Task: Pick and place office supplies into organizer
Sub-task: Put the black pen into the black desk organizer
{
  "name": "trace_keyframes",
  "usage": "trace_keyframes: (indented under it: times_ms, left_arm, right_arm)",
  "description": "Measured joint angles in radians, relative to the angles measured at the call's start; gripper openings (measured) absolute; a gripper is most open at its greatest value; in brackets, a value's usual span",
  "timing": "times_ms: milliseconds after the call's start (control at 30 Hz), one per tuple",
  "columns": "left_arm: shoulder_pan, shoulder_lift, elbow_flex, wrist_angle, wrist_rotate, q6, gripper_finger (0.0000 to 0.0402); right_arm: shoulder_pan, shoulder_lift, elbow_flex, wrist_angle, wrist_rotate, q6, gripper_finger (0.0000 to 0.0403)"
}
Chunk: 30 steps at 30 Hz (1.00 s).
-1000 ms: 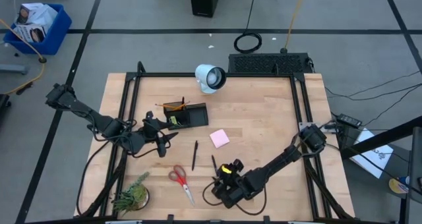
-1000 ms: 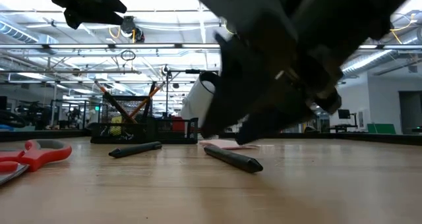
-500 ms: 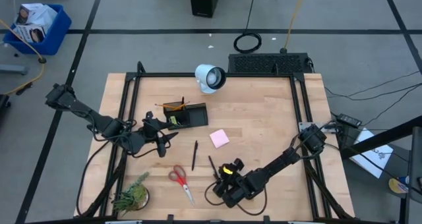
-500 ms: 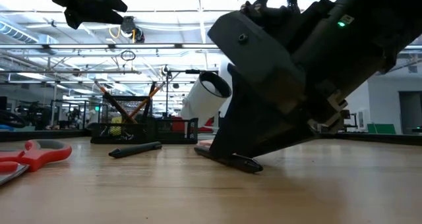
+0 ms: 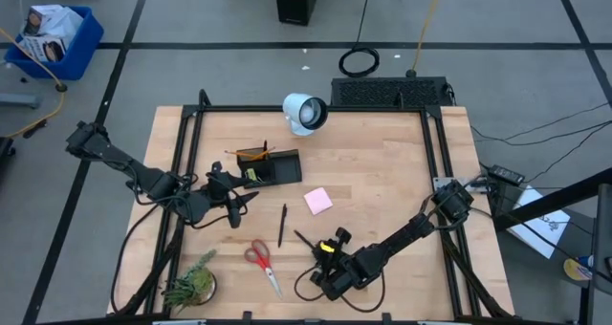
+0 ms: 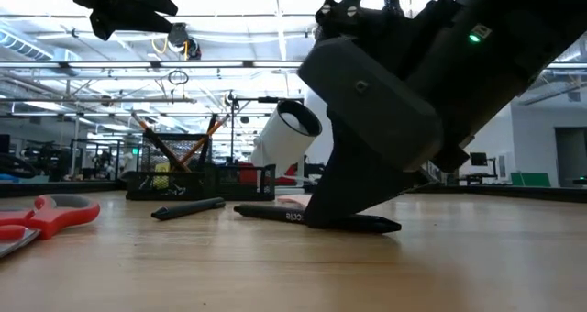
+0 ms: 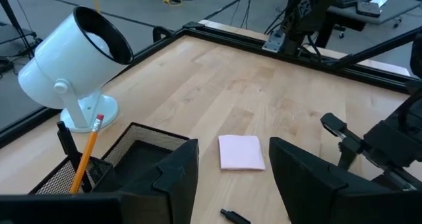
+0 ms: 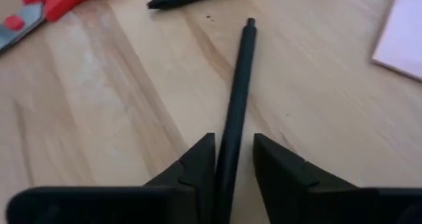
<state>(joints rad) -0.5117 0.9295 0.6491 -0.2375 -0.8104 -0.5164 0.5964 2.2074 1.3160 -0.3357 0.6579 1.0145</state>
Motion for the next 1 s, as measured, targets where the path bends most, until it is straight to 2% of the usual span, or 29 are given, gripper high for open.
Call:
trace_keyframes:
  times_ms: [133,300,433,567,767,1000]
  left_arm:
    - [0.0,0.0,0.0,0.0,0.0,-0.004,0.0189]
    - [0.0,0.0,0.0,-0.001,0.011,-0.035,0.0189]
    - [0.001,0.0,0.0,0.003,0.017,-0.026,0.0189]
    - [0.001,0.0,0.0,0.009,0.018,-0.029,0.0189]
    - [0.001,0.0,0.0,0.01,0.02,-0.02,0.0189]
    - [0.001,0.0,0.0,0.011,0.02,-0.017,0.0188]
  right_arm:
    - [-0.001,-0.004,-0.061,0.088,0.007,-0.097,0.0066]
    - [0.002,-0.01,-0.178,0.307,0.041,-0.122,0.0027]
    - [0.004,-0.009,-0.253,0.491,0.087,-0.14,0.0028]
    - [0.011,-0.001,-0.311,0.682,0.134,-0.267,0.0043]
    - [0.007,-0.021,-0.349,0.842,0.134,-0.365,0.0024]
    - [-0.008,-0.032,-0.371,1.065,0.182,-0.535,0.0027]
